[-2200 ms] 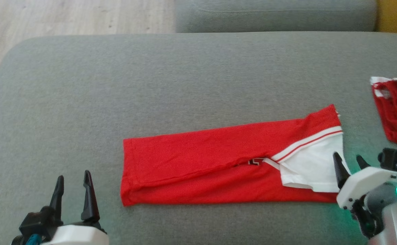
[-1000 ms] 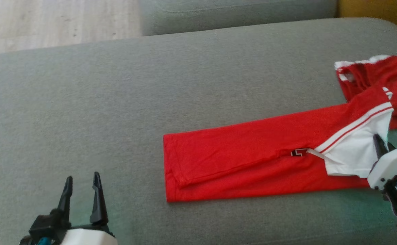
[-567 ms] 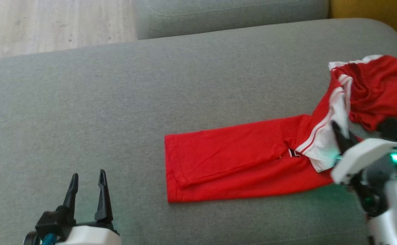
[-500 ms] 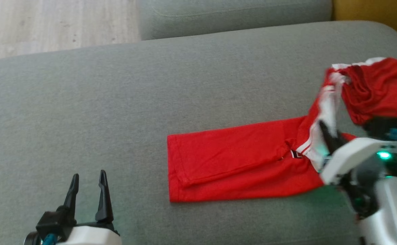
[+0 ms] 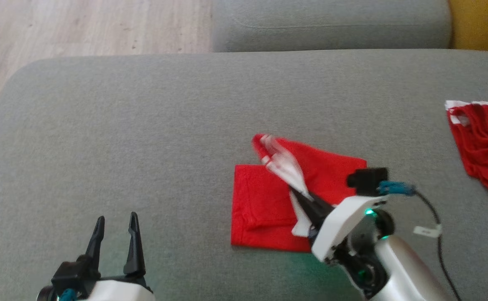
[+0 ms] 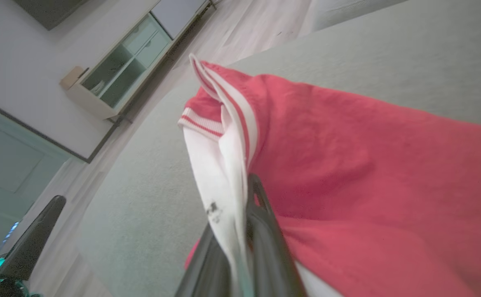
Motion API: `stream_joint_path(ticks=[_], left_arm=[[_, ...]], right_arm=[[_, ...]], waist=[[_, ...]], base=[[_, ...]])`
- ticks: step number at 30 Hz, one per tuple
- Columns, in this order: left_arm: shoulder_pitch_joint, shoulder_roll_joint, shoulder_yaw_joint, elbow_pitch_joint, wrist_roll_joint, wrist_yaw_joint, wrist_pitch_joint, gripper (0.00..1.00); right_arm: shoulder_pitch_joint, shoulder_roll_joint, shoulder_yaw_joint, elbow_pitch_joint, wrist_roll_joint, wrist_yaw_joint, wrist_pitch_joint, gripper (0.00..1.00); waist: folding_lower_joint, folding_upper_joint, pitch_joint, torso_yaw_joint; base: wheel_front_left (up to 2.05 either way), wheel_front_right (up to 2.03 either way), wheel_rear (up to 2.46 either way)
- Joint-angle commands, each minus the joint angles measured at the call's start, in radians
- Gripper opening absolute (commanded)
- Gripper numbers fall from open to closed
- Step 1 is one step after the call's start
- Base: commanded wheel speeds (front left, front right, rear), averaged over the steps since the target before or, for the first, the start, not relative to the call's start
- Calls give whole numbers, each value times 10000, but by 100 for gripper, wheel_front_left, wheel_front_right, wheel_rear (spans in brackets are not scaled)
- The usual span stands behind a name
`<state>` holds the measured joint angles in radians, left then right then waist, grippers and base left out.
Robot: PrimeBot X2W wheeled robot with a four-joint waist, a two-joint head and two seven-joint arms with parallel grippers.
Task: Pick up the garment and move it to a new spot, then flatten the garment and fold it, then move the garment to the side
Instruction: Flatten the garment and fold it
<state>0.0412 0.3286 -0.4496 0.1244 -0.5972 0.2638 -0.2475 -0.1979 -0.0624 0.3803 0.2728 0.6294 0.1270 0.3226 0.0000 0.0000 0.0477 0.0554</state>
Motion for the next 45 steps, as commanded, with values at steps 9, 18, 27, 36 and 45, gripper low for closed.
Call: stream_joint_path(ticks=[9,18,27,36,45], left_arm=[[-632,-112,208,55,50,-190,-62,100],[-656,-177,218,326,46,-301,-92,100],[-569,-254,131,474,100,-410,-112,100],[-401,-289,29,446,154,-422,-121,100],[-377,-273,-49,392,158,-411,-116,100]], right_arm=[[-1741,120,1932,1916,1667,37,-1348,0],[-2486,121,3016,3062,2800,37,-2319,100],[-2947,121,3765,3003,3589,37,-3546,100],[-3014,121,2430,3614,1613,37,-4861,100],[-2034,46,-367,3753,-1382,37,-5062,100]], waist=[[0,0,140,749],[0,0,52,835],[0,0,-191,468],[0,0,-418,61],[0,0,-436,-138]], base=[[0,0,0],[0,0,0],[0,0,0],[0,0,0],[0,0,0]])
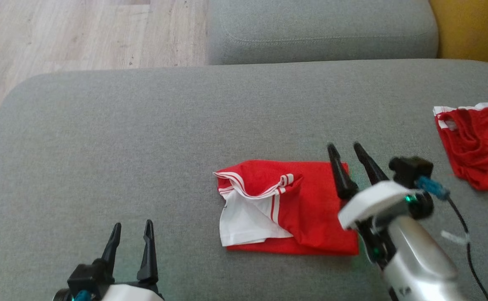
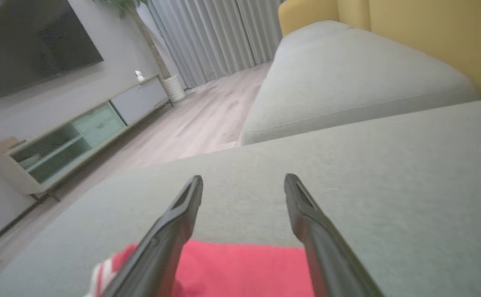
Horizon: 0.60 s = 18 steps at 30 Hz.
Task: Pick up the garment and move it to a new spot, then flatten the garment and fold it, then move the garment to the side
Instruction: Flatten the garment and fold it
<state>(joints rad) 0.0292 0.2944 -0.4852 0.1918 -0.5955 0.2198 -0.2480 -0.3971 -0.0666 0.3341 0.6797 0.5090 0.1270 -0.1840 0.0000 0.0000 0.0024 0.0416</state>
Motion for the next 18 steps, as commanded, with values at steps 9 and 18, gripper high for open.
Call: stream_joint_path(ticks=[9,18], left_arm=[[-535,126,246,-333,185,6,-44,100],[-764,114,215,-273,205,-3,-31,100]], right_arm=[[662,-63,-765,-731,-1699,37,1006,0],[370,-104,-43,129,-1978,37,1385,0]], waist=[[0,0,385,178],[0,0,587,607]], base=[[0,0,0],[0,0,0]])
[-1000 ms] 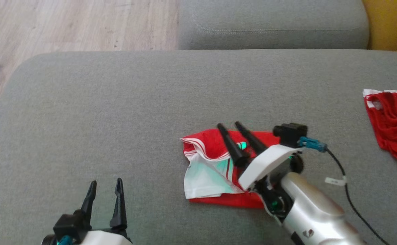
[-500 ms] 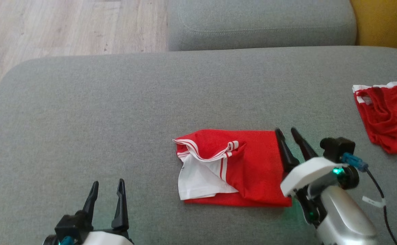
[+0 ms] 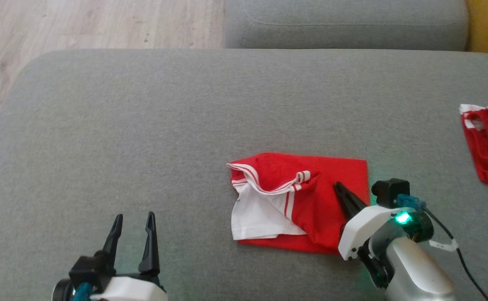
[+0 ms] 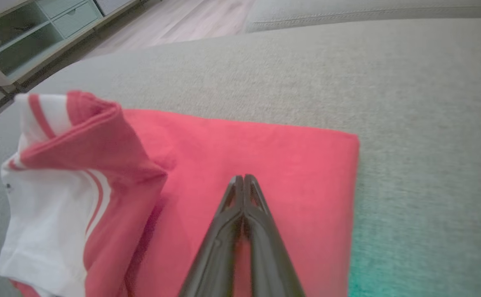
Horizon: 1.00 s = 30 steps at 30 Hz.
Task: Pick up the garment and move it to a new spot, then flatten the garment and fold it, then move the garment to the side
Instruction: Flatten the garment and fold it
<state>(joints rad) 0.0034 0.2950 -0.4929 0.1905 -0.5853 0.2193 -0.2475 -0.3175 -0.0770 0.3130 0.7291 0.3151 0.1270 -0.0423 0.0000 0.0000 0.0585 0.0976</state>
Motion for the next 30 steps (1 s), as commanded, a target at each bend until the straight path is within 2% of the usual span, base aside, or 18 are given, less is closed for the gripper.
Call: stream_joint_path(ticks=[1,10,17,24,27,30], left_arm=[[-532,108,285,-255,106,-5,-36,100],[-555,114,305,-261,92,43,-48,100],[-497,126,298,-301,72,95,-55,100],[-404,155,353,-387,30,177,-66,100],[-393,157,349,-397,14,189,-67,100],[-381,164,348,-394,4,200,-70,100]], right_arm=[[-464,34,215,-212,67,37,-75,0],[-861,231,1605,420,803,37,-595,0],[-794,259,3334,-158,1368,37,-791,0],[-328,264,5118,-778,2020,37,-382,0],[-398,251,5384,-797,2136,37,-474,0],[-587,252,5185,-858,2198,37,-895,0]], waist=[[0,0,43,124],[0,0,120,669],[0,0,21,806],[0,0,-17,640],[0,0,-10,510],[0,0,-42,346]], base=[[0,0,0],[0,0,0],[0,0,0],[0,0,0],[0,0,0],[0,0,0]])
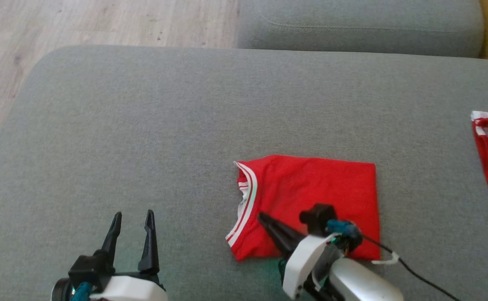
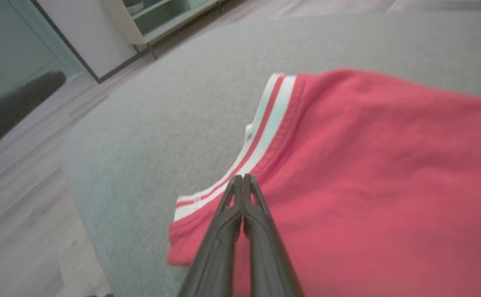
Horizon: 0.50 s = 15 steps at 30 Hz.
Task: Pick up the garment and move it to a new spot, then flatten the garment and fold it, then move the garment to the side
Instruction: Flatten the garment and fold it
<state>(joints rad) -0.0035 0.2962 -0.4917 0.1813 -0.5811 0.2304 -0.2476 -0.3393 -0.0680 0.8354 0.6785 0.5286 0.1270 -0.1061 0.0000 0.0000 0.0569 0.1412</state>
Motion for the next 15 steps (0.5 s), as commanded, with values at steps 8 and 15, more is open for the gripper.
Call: stream_joint_path(ticks=[8,15], left_arm=[[-416,172,174,-328,65,66,-29,100],[-439,65,113,-353,43,126,-4,100]], right_arm=[[-458,124,-1988,-749,-580,37,-1281,100],[395,122,-3976,-1517,-1692,37,-1442,100]], waist=[[0,0,-447,-630],[0,0,-746,-998]], base=[[0,0,0],[0,0,0]])
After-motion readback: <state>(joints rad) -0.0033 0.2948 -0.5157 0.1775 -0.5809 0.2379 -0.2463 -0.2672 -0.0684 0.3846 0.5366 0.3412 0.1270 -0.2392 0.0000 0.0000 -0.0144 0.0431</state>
